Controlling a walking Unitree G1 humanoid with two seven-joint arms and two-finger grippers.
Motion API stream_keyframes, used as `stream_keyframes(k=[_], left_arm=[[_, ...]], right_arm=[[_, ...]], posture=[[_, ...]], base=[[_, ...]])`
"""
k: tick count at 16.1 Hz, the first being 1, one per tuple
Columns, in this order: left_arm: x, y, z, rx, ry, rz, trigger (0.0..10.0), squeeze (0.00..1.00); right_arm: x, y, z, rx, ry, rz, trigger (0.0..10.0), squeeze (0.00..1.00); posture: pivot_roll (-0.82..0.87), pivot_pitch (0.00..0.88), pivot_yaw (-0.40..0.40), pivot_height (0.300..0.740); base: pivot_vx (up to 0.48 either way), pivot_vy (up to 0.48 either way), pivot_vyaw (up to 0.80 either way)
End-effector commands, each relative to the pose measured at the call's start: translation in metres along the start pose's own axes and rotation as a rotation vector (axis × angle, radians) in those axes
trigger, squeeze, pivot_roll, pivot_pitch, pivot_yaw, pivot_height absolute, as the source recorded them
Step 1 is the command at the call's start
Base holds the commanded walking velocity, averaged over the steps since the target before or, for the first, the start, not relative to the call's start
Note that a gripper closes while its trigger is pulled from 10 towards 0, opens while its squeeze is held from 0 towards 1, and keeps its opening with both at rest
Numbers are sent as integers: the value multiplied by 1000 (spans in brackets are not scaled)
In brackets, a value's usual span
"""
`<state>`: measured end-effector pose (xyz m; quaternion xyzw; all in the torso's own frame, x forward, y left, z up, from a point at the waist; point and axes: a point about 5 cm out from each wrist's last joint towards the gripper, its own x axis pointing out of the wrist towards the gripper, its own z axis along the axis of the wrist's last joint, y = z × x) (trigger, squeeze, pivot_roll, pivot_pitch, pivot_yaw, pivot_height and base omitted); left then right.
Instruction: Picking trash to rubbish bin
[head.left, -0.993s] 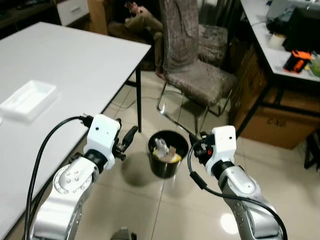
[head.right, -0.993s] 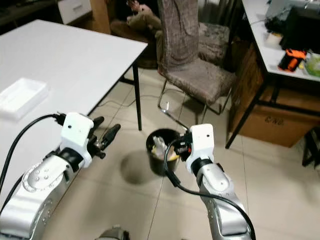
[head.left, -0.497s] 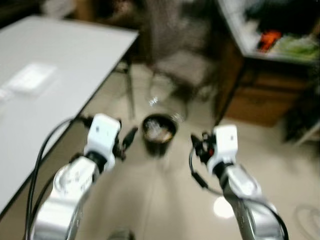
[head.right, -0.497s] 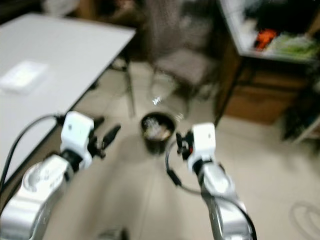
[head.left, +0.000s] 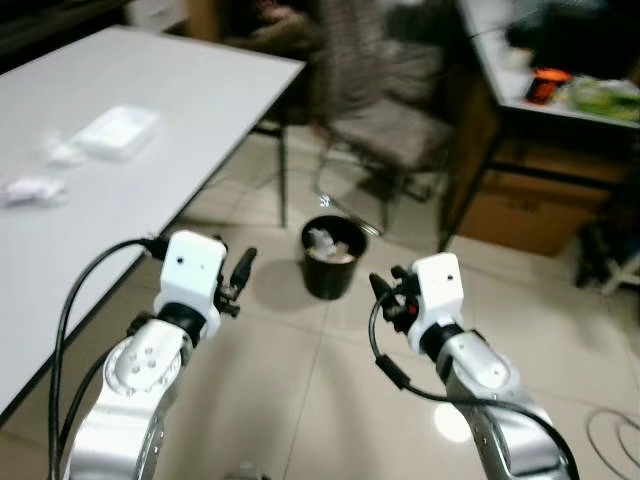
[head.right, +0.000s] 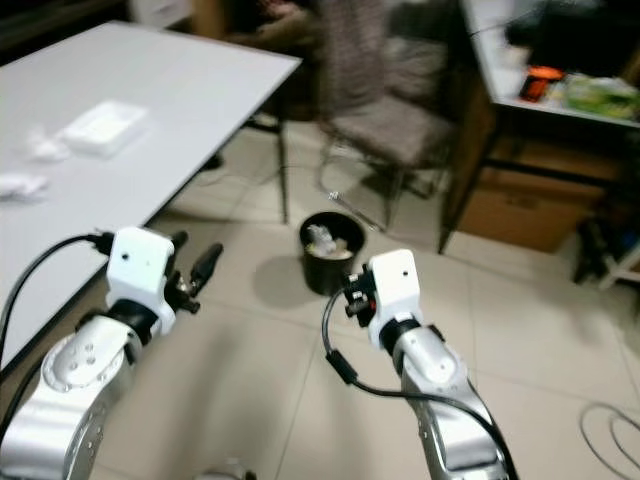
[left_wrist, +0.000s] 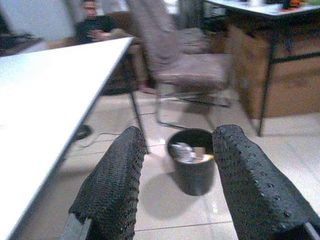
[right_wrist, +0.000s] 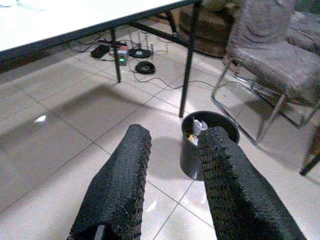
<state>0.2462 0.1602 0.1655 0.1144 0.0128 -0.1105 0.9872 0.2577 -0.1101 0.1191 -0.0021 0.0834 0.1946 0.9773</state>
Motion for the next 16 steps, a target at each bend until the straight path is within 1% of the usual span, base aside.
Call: stream_keyframes(k=[1, 3, 7, 12, 16], left_arm=[[0, 6, 5, 13, -24, 45, 10000, 0], [1, 7, 5, 23, -27, 51, 10000, 0], [1, 10, 5, 16, -29, 81, 10000, 0], [0, 10, 4, 19, -26, 75, 10000, 0], [2, 10, 3, 22, -22, 68, 10000, 0]], right_arm=[[4, 5, 9, -3, -47, 37, 10000, 0], [7, 5, 10, -29, -50, 50, 10000, 0], [14, 5, 19, -53, -83, 85, 10000, 0], [18, 7, 22, -62, -101, 102, 10000, 0], [19, 3, 23, -43, -112, 92, 10000, 0]], posture=[[23, 55, -59, 740], [22, 51, -59, 740], [26, 45, -65, 740], [30, 34, -67, 740], [27, 28, -63, 740]], base=[[0, 0, 800], [0, 0, 800], [305, 0, 800], [343, 0, 800], [349, 0, 0]])
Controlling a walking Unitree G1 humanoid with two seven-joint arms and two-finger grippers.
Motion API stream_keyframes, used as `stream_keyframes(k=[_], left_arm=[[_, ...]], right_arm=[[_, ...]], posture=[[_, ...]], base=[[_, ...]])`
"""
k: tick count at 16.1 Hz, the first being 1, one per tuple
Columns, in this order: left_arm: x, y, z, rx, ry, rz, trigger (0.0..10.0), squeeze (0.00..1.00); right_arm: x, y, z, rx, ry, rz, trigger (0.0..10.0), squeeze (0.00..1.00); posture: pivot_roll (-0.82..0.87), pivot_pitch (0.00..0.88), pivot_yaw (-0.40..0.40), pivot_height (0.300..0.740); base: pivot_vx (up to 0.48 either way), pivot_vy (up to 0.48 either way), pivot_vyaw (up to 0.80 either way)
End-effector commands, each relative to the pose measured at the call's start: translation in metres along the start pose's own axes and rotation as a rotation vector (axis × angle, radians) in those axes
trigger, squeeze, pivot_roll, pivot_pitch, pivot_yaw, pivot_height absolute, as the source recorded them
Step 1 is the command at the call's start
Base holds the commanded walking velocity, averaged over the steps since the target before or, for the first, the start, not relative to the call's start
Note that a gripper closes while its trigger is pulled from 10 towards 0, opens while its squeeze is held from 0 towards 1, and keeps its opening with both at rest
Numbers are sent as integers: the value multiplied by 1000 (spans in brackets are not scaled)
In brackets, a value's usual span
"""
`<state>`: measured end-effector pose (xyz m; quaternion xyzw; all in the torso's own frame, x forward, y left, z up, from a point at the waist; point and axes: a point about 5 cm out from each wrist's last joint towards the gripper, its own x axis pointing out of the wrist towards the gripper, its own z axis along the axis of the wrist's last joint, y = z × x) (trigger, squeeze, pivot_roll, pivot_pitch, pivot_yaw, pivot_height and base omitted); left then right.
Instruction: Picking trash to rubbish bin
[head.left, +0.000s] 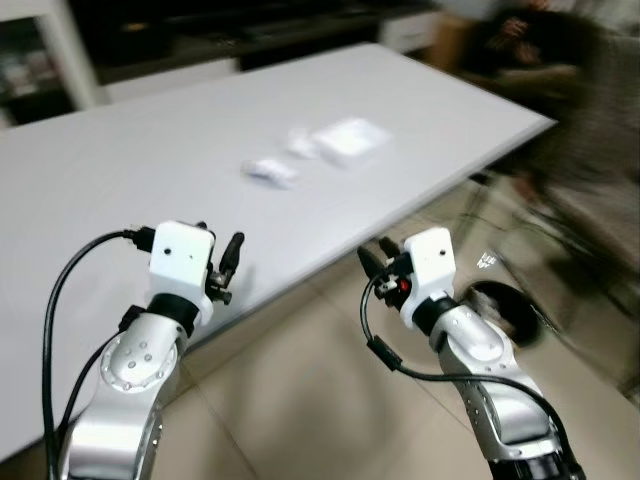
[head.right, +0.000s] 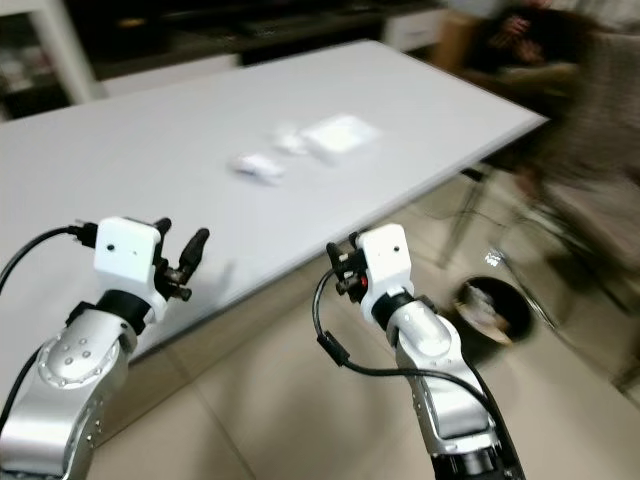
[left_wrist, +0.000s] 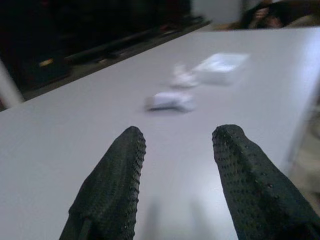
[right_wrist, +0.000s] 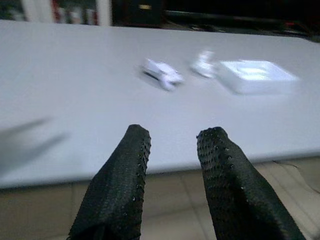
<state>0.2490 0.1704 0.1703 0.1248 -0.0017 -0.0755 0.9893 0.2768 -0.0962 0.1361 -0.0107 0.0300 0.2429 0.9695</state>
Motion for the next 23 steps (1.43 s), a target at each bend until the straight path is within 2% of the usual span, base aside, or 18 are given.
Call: stream_keyframes(k=[1, 2, 8, 13, 15, 20, 23], left_arm=[[1, -1, 1, -1, -4, -8, 10000, 0], [2, -2, 1, -1, -3, -12, 10000, 0], [3, -3, 0, 3, -2, -26, 10000, 0], [2, -4, 1, 8, -1, -36, 10000, 0], [3, -5, 1, 5, 1, -49, 10000, 0], [9, -13, 1, 3, -5, -103, 10000, 0], [9, -12, 0, 9, -4, -107, 10000, 0]], right_arm=[[-2, -4, 1, -17, -7, 4, 10000, 0], [-2, -2, 0, -46, 4, 29, 10000, 0], [0, 3, -2, -63, 17, 72, 10000, 0], [0, 5, -3, -61, 17, 87, 10000, 0], [0, 0, -2, -16, 3, 41, 10000, 0], [-2, -8, 0, -26, -9, 0, 10000, 0], [0, -10, 2, -25, -10, 3, 10000, 0]], posture=[[26, 26, -62, 740], [25, 26, -61, 740], [31, 34, -68, 740], [33, 36, -67, 740], [26, 38, -60, 740], [7, 45, -40, 740], [4, 51, -39, 740]], base=[[349, 0, 0], [349, 0, 0], [347, 0, 0], [349, 0, 640], [347, 0, 0], [349, 0, 0], [351, 0, 0]])
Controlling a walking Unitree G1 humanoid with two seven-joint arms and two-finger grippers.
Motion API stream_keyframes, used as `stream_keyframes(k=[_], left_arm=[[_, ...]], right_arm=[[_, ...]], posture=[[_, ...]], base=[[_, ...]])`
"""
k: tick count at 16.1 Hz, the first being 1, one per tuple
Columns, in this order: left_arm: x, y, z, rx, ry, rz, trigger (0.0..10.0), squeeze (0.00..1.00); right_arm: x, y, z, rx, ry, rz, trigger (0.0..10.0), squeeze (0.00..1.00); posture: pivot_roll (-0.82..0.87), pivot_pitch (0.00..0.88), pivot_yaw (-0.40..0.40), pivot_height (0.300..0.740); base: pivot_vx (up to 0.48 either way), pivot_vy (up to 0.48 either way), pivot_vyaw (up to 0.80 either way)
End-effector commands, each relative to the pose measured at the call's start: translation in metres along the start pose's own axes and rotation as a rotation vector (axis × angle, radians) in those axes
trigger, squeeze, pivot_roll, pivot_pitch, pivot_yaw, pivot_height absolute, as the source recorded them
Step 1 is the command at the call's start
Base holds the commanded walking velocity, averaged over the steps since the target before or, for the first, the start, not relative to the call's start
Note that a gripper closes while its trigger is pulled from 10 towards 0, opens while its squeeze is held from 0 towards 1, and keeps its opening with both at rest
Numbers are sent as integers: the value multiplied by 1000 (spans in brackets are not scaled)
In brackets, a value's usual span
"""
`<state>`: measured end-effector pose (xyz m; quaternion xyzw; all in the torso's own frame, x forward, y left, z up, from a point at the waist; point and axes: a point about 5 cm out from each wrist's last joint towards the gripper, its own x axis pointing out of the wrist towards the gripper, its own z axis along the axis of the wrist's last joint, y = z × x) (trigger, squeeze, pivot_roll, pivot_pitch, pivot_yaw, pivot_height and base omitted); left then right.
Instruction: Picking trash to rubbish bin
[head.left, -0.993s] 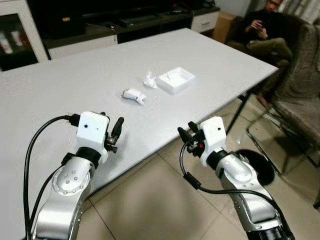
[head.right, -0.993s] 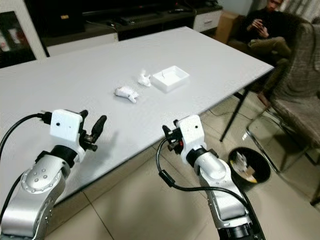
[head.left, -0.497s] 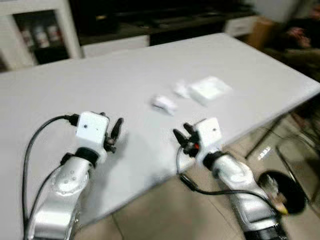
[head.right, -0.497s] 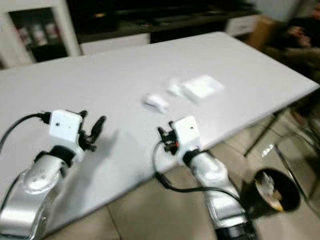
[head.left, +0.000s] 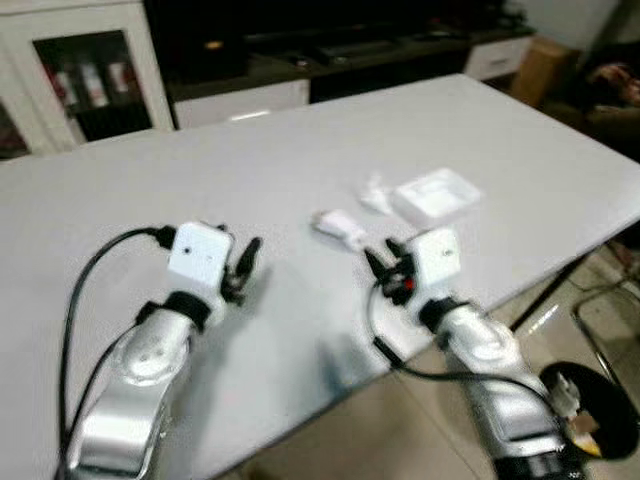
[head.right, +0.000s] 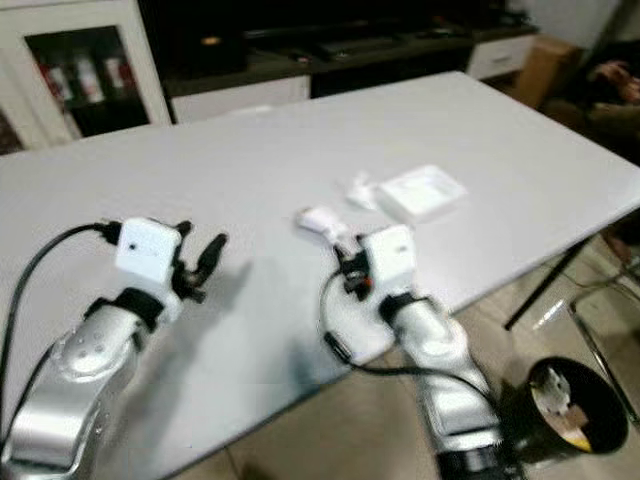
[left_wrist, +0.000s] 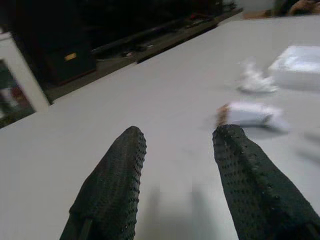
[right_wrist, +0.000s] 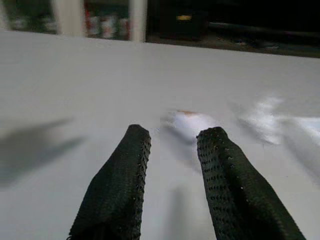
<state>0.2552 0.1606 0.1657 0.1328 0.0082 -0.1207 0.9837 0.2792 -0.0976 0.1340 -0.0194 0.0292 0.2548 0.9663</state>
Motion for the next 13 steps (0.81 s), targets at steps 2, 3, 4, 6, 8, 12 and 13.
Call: stream_keyframes(k=[2, 3, 4, 6, 8, 12, 13], left_arm=[[3, -5, 2, 19, -4, -46, 10000, 0], [4, -6, 2, 30, -1, -78, 10000, 0], [7, -7, 5, 37, -9, -120, 10000, 0], [11, -9, 9, 15, -7, -194, 10000, 0], [13, -12, 15, -6, -3, -293, 10000, 0], [8, -13, 21, 22, 18, -369, 10000, 0], [6, -13, 22, 20, 21, -377, 10000, 0]], right_arm=[[3, -10, 4, 14, -3, 12, 10000, 0], [10, -15, 5, 26, 6, -3, 10000, 1000], [21, -20, 9, 30, 9, 1, 10000, 1000], [39, -26, 11, 53, 33, 5, 10000, 1000], [63, -29, 9, 50, 124, 42, 10000, 1000], [94, -33, 21, 48, 165, 41, 10000, 1000], [98, -34, 22, 30, 177, 33, 10000, 1000]], posture=[[8, 60, -40, 740], [9, 69, -42, 740], [9, 76, -41, 740], [1, 98, -41, 740], [-2, 143, -54, 740], [14, 206, -60, 740], [19, 215, -59, 740]], base=[[0, 0, 0], [0, 0, 0], [0, 0, 0], [0, 0, 0], [0, 0, 0], [0, 0, 0], [0, 0, 0]])
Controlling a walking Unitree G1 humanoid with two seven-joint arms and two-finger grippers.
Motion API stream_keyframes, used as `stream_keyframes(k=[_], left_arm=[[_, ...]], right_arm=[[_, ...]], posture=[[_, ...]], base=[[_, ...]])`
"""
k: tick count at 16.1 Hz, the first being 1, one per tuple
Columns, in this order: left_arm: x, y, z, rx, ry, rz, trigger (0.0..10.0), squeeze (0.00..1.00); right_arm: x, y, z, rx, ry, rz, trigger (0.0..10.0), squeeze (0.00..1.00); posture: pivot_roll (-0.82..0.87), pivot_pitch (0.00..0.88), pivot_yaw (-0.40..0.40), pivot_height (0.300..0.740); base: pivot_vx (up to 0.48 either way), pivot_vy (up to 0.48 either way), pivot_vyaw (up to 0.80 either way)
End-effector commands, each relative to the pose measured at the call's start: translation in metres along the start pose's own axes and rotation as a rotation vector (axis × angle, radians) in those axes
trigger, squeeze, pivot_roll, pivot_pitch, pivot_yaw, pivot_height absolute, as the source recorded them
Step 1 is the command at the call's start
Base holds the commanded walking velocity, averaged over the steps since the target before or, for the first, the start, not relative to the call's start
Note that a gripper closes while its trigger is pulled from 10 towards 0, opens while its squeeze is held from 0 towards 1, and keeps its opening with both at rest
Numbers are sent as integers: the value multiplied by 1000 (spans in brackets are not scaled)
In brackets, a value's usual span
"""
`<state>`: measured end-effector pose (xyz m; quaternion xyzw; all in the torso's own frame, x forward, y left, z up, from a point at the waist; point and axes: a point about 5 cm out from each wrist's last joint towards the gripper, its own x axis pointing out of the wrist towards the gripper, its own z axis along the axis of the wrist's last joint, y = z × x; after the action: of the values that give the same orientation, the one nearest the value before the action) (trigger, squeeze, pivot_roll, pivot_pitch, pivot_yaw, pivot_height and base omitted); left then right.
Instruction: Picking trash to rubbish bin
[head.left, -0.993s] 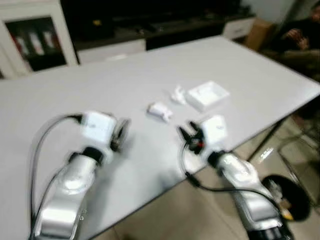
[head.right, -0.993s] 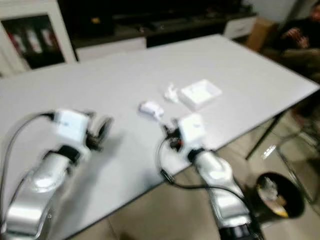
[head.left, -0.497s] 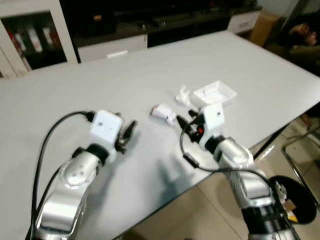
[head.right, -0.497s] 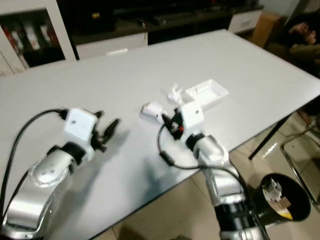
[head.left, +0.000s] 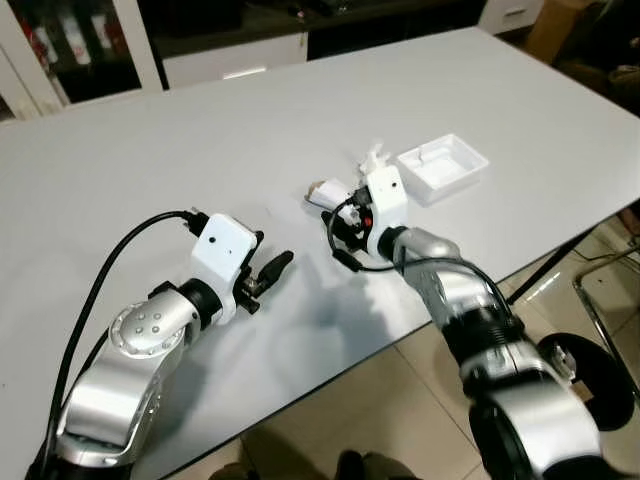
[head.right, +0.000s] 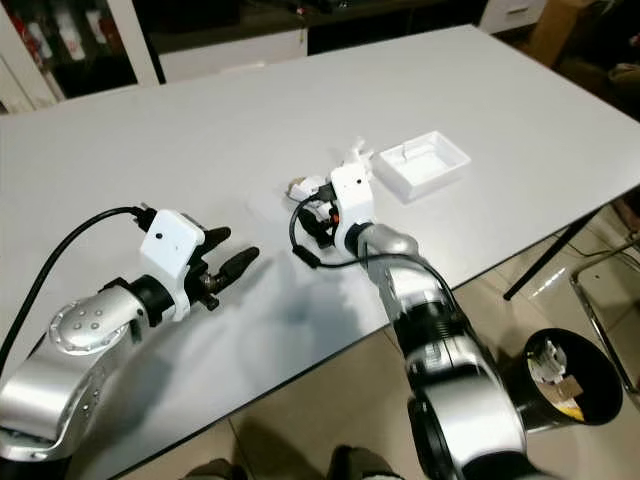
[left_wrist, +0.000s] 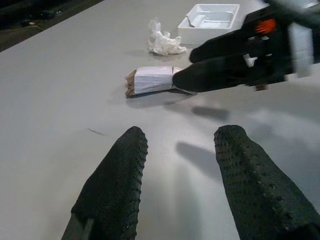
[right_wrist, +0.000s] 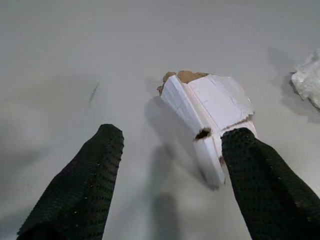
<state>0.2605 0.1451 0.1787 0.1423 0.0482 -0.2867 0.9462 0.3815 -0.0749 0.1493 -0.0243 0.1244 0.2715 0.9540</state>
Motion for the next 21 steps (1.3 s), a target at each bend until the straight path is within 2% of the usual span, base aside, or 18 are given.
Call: stream_keyframes(k=[1, 2, 7, 11, 12, 21], left_arm=[[-4, -4, 7, 0, -15, -43, 10000, 0], [-5, -5, 9, -4, -22, -50, 10000, 0], [-13, -10, 16, -13, -34, -65, 10000, 0], [-17, -18, 17, -35, -34, -118, 10000, 0], [-19, -22, 17, -36, -31, -148, 10000, 0], [-18, -20, 18, -31, -32, -125, 10000, 0]], right_arm=[[4, -4, 4, -21, 2, -31, 10000, 620], [7, -5, 7, -39, 2, -54, 10000, 0], [11, -4, 1, -122, -6, -106, 10000, 0], [11, -4, -4, -133, 2, -129, 10000, 0], [11, -5, -3, -89, -25, -134, 0, 0], [12, -4, 1, -73, -56, -121, 0, 0]], posture=[[27, 225, -60, 740], [36, 236, -62, 740], [74, 264, -68, 740], [78, 264, -70, 740], [77, 264, -70, 740], [79, 243, -73, 740]], base=[[0, 0, 0], [0, 0, 0], [0, 0, 0], [0, 0, 0], [0, 0, 0], [0, 0, 0]])
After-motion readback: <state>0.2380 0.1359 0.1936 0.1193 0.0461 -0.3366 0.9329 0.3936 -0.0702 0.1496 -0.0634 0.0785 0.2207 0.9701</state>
